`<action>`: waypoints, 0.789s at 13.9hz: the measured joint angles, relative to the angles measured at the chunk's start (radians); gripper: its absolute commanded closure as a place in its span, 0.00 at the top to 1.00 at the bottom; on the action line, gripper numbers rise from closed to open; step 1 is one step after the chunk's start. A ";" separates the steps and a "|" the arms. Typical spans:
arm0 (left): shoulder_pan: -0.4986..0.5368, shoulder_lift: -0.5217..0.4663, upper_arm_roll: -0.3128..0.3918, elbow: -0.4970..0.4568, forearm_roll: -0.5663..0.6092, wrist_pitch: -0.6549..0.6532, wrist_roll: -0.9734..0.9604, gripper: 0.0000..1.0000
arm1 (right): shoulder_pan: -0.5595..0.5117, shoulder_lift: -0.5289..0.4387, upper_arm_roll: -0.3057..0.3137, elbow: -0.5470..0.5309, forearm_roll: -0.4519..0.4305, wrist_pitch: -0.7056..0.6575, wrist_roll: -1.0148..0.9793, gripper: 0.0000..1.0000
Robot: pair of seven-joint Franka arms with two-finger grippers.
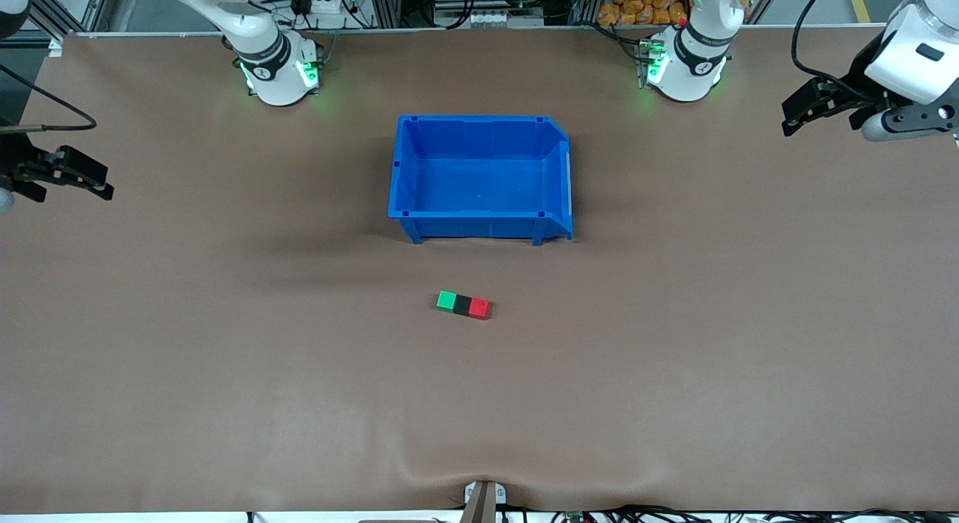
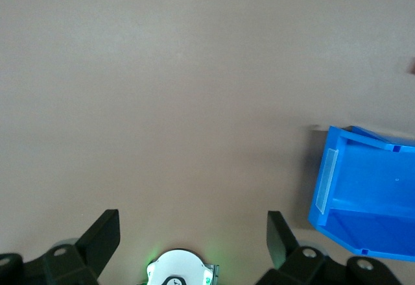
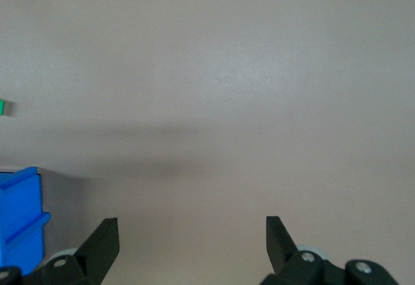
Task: Attach green and red cubes to black cube
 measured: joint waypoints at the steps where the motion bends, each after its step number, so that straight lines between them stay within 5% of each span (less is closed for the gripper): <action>1: 0.001 0.000 0.000 0.001 0.000 0.000 0.000 1.00 | 0.002 -0.004 -0.001 0.002 0.018 0.000 0.001 1.00; 11: 0.018 0.000 0.002 0.030 0.000 -0.035 0.002 1.00 | 0.008 -0.019 -0.040 0.046 0.085 -0.125 0.006 1.00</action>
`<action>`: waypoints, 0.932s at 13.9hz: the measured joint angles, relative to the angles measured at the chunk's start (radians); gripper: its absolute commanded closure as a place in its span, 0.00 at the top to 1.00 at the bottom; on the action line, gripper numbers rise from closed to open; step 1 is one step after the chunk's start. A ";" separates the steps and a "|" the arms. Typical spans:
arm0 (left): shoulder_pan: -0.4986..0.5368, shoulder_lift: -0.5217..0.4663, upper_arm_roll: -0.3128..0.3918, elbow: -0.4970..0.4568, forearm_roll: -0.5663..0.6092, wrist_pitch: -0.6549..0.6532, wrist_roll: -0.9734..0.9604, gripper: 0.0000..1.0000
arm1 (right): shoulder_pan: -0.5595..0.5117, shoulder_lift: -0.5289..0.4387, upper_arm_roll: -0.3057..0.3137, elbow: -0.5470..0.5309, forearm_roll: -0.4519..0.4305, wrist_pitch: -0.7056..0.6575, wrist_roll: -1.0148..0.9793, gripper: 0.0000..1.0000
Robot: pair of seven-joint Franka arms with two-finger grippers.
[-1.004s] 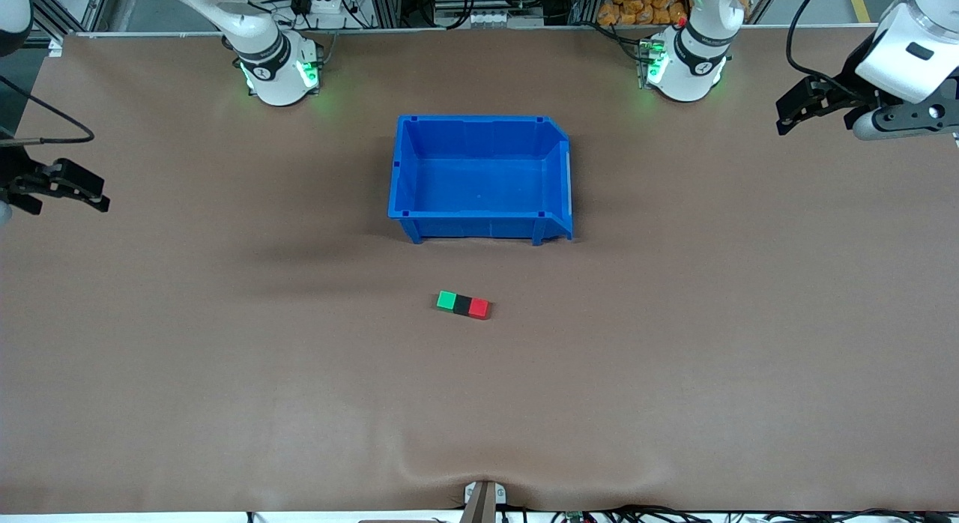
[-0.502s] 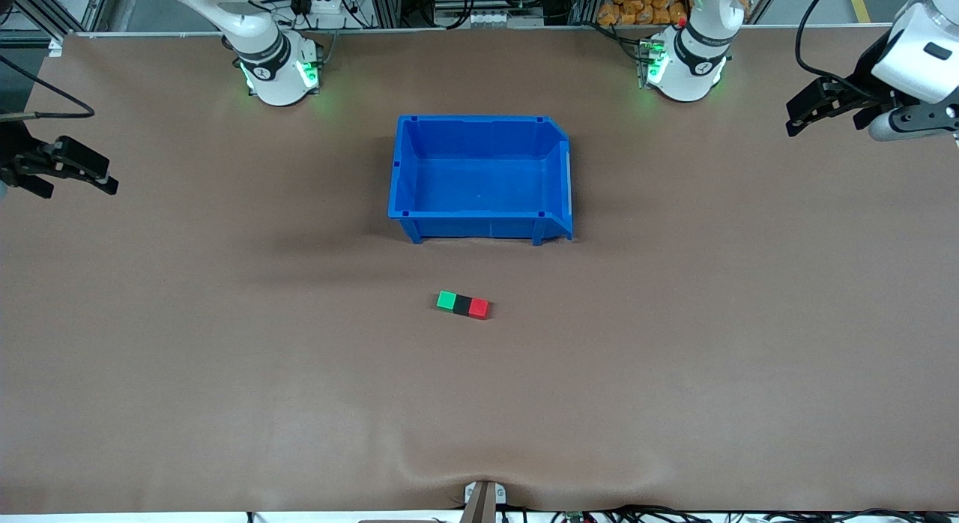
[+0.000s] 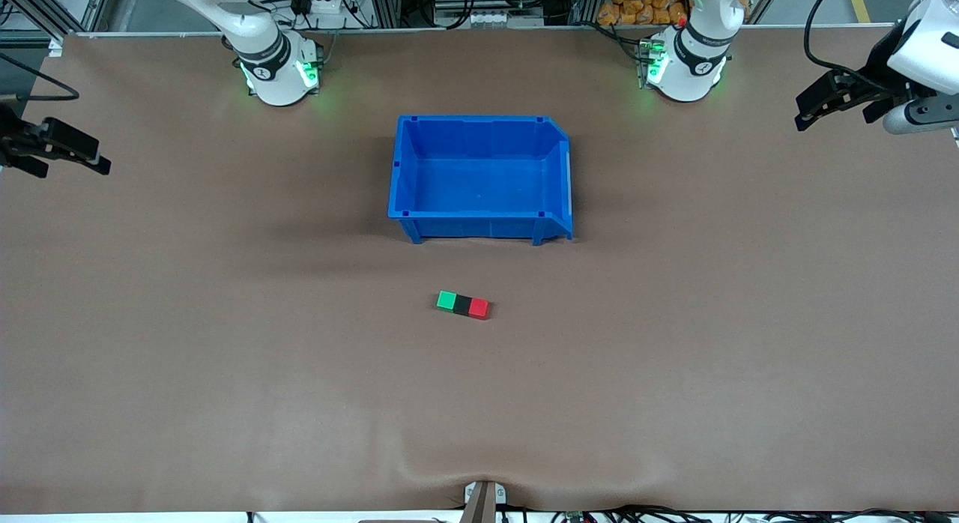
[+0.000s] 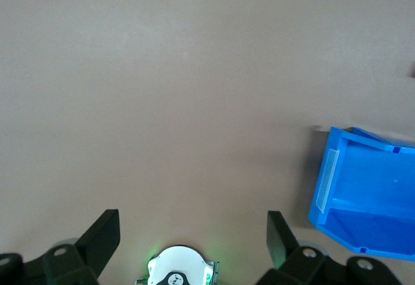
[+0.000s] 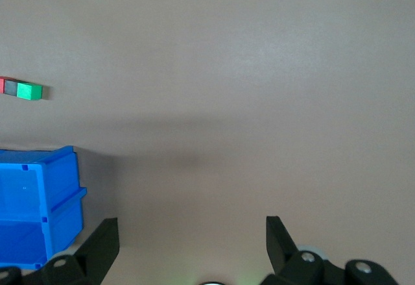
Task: Attach green and red cubes to black cube
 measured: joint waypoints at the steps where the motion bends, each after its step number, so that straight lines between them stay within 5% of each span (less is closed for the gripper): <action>1: 0.000 0.000 0.000 0.000 0.000 -0.007 0.000 1.00 | 0.001 0.000 0.000 0.002 0.000 0.000 0.000 1.00; 13: 0.001 0.003 0.000 0.000 0.000 -0.017 0.000 1.00 | 0.021 0.000 0.004 0.003 -0.061 0.002 0.000 1.00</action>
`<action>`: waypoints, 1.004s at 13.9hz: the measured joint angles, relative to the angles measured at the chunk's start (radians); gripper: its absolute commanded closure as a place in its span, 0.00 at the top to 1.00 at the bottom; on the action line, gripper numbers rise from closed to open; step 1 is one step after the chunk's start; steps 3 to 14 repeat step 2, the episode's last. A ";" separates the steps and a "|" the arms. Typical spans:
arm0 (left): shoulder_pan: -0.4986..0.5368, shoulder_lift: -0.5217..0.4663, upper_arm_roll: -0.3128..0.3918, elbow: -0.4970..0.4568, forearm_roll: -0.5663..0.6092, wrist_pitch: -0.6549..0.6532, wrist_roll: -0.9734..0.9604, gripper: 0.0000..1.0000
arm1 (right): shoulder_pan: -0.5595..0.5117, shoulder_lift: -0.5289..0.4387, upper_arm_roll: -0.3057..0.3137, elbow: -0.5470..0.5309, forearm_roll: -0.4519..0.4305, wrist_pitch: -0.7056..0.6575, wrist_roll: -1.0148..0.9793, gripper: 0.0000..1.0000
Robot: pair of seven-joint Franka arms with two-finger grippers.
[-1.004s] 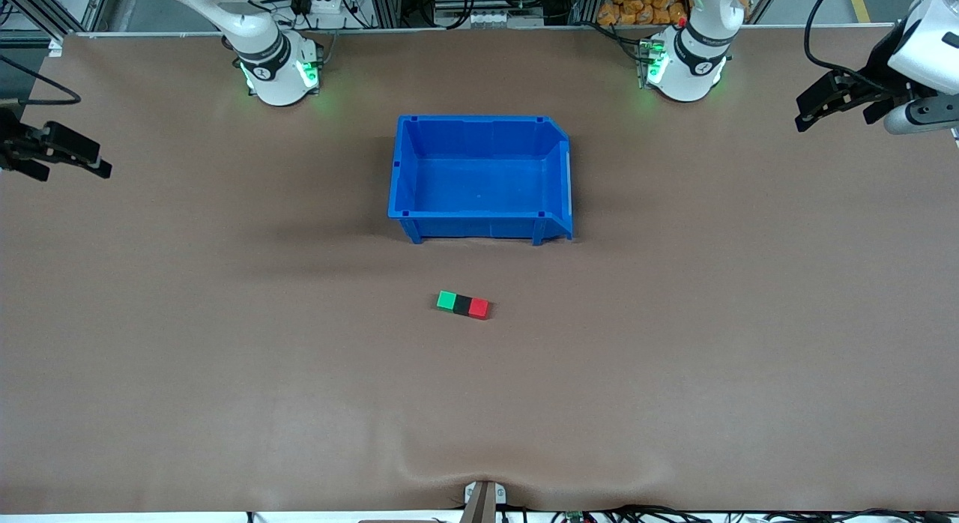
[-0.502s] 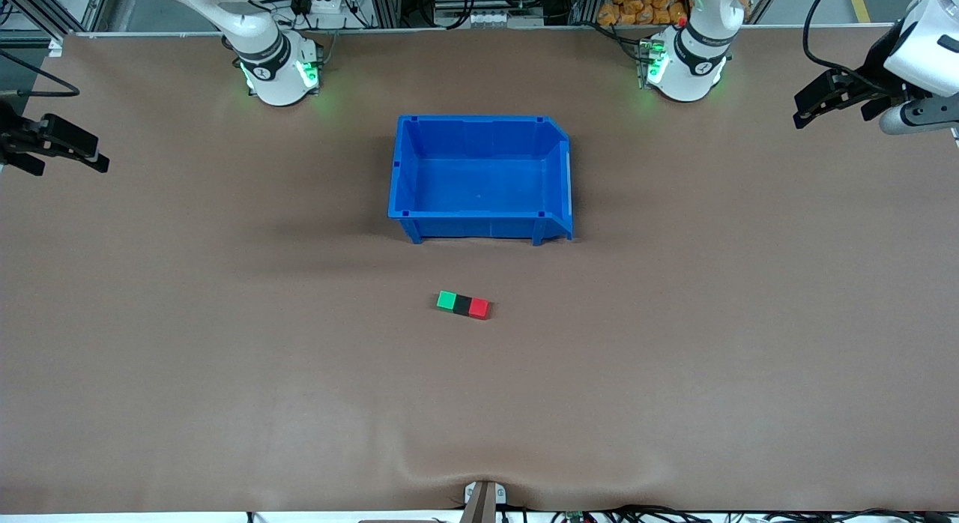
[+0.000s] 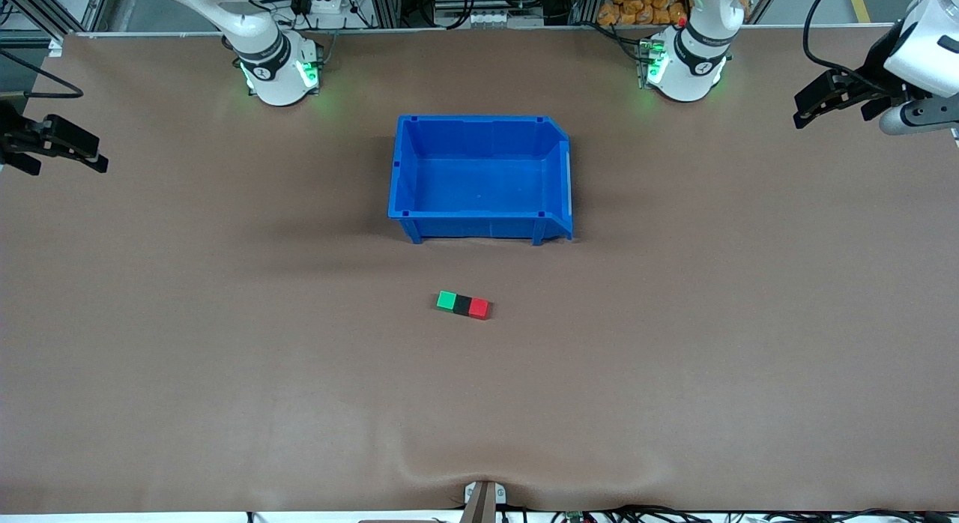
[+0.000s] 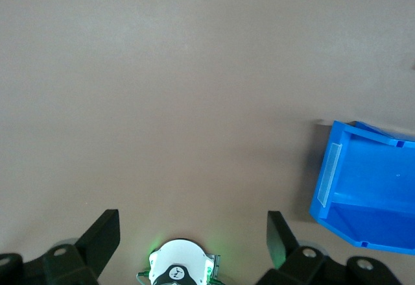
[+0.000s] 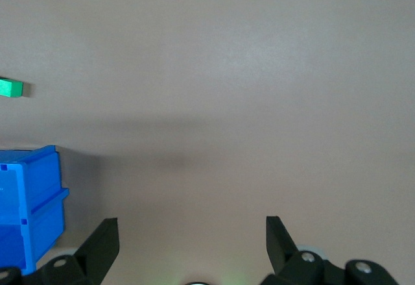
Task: Attach green and red cubes to black cube
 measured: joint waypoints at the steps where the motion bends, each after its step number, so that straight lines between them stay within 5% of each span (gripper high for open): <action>1: 0.000 0.000 0.000 0.000 0.000 -0.001 0.000 1.00 | 0.000 0.000 0.000 0.000 0.000 -0.006 0.000 1.00; 14: 0.000 0.000 0.000 0.000 0.000 -0.002 0.000 1.00 | 0.000 0.000 0.000 0.000 0.000 -0.010 0.000 1.00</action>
